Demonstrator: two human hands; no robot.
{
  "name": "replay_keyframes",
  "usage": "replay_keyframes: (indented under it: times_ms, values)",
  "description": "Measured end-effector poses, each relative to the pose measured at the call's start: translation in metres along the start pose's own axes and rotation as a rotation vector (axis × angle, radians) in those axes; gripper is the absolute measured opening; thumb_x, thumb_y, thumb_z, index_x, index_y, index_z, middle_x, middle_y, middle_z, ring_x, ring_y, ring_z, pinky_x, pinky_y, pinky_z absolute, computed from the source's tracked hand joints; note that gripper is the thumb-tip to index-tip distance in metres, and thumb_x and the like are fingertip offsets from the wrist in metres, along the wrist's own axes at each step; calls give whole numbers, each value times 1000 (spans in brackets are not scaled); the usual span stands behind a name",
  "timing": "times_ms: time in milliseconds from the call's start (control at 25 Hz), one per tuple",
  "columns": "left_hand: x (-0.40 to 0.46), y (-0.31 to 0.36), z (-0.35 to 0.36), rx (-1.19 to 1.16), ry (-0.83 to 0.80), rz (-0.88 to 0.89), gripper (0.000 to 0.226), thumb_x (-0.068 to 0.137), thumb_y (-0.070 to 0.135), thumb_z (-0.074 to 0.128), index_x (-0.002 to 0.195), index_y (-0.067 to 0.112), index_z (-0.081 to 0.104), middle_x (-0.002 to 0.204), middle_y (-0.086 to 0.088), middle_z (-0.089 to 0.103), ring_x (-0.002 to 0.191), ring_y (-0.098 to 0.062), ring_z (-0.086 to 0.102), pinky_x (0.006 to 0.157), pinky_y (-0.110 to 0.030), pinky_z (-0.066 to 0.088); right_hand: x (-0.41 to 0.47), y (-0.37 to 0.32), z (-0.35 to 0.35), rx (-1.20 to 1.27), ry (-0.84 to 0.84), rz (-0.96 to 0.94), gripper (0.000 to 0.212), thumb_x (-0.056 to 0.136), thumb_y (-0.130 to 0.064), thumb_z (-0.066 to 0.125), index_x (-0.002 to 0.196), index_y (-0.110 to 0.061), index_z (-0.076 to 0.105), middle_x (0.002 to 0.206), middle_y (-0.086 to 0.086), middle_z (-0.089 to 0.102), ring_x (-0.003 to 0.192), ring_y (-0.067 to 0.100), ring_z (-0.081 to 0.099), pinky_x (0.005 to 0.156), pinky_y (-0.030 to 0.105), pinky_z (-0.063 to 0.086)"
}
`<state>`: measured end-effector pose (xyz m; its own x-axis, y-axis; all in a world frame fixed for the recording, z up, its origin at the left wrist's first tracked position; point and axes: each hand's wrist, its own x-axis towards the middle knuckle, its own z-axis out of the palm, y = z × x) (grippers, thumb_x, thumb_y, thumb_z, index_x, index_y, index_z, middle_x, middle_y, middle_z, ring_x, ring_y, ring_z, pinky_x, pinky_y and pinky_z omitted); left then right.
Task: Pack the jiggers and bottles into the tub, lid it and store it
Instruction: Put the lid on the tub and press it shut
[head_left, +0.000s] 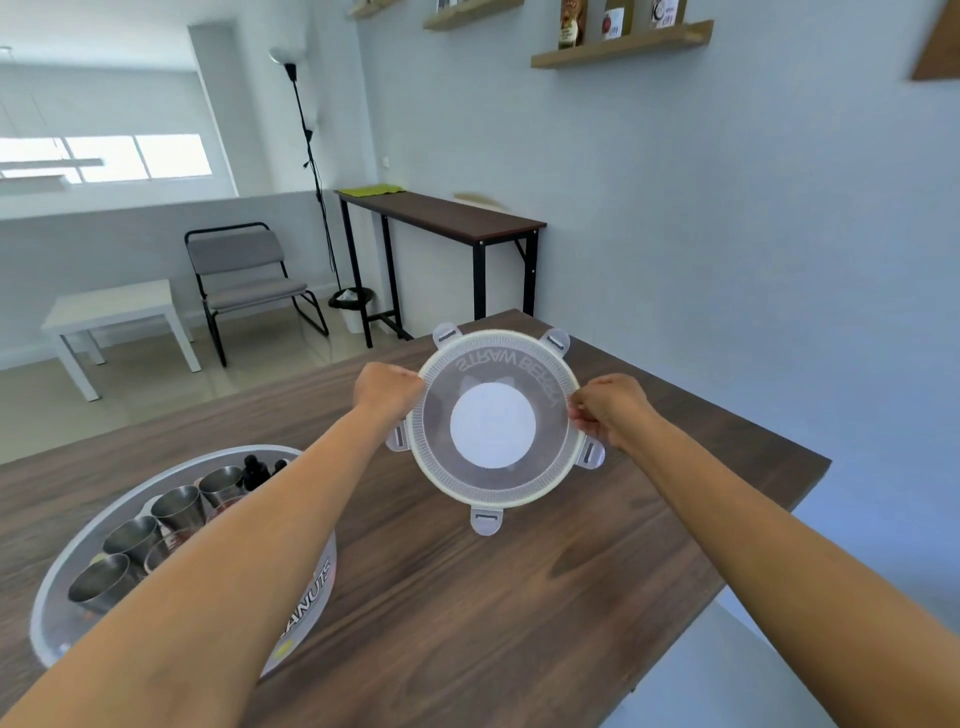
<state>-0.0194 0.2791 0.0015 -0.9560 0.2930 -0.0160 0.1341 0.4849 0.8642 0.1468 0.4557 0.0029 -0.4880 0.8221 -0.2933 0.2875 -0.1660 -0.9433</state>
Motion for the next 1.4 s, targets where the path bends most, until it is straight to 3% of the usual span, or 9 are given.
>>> replay_keyframes:
  times_ms: [80, 160, 320, 440, 600, 800, 1000, 1200, 1400]
  values:
    - [-2, 9, -3, -191, 27, 16, 19, 73, 7, 65, 67, 23, 74, 65, 8, 64, 63, -14, 61, 68, -24, 51, -2, -11, -6, 101, 20, -80, 18, 78, 9, 59, 73, -8, 60, 64, 11, 62, 52, 16, 56, 53, 27, 53]
    - [-3, 15, -8, -314, 40, 41, 19, 75, 8, 70, 79, 26, 74, 77, 9, 70, 75, -12, 67, 76, -27, 56, -5, -18, -11, 156, 20, -149, 12, 79, 4, 63, 83, -7, 67, 62, 8, 60, 51, 15, 52, 58, 27, 54]
    - [-7, 22, -15, -440, 15, 48, 17, 81, 4, 66, 96, 9, 73, 72, -2, 71, 68, -12, 67, 64, -19, 58, -14, -32, -13, 292, -50, -198, 9, 83, -2, 62, 87, -9, 65, 60, 7, 54, 48, 15, 51, 43, 23, 52]
    - [-13, 24, -20, -555, -63, -40, 22, 89, 6, 54, 108, 1, 65, 87, -15, 70, 77, -18, 69, 66, -21, 58, -18, -38, -11, 416, -103, -90, 16, 88, 0, 47, 78, -6, 59, 74, 15, 61, 63, 21, 65, 50, 27, 60]
    - [-17, 18, -26, -689, -118, -135, 33, 96, 31, 47, 90, 3, 65, 92, -15, 68, 78, -20, 68, 65, -25, 56, -18, -35, -9, 516, -155, -17, 17, 89, -7, 47, 78, -4, 60, 83, 14, 62, 73, 22, 64, 58, 29, 56]
    - [-22, 11, -33, -664, -17, -140, 14, 82, 7, 69, 75, 8, 57, 85, -13, 67, 62, -13, 65, 53, -20, 57, -20, -27, 2, 476, -181, -37, 14, 86, 6, 54, 94, -6, 53, 80, 13, 62, 63, 19, 63, 41, 22, 55]
    - [-25, 12, -60, -851, -51, -257, 17, 82, 15, 69, 91, 3, 61, 79, -9, 66, 67, -15, 65, 51, -24, 55, -25, -27, 11, 461, -322, 83, 15, 87, 7, 51, 79, -4, 57, 67, 12, 69, 66, 20, 64, 72, 32, 53]
    - [-24, 5, -109, -774, -23, -283, 19, 82, 13, 67, 100, 8, 64, 76, -3, 66, 63, -12, 63, 41, -19, 52, -40, -36, 36, 413, -459, 96, 10, 86, 3, 54, 83, -6, 58, 51, 7, 70, 50, 17, 69, 48, 27, 59]
    - [-39, -22, -162, -605, 139, -290, 14, 81, 7, 66, 95, 6, 64, 73, -6, 67, 60, -14, 64, 37, -18, 50, -58, -40, 79, 346, -585, 105, 8, 85, -1, 57, 79, -6, 58, 79, 10, 62, 70, 19, 63, 49, 29, 58]
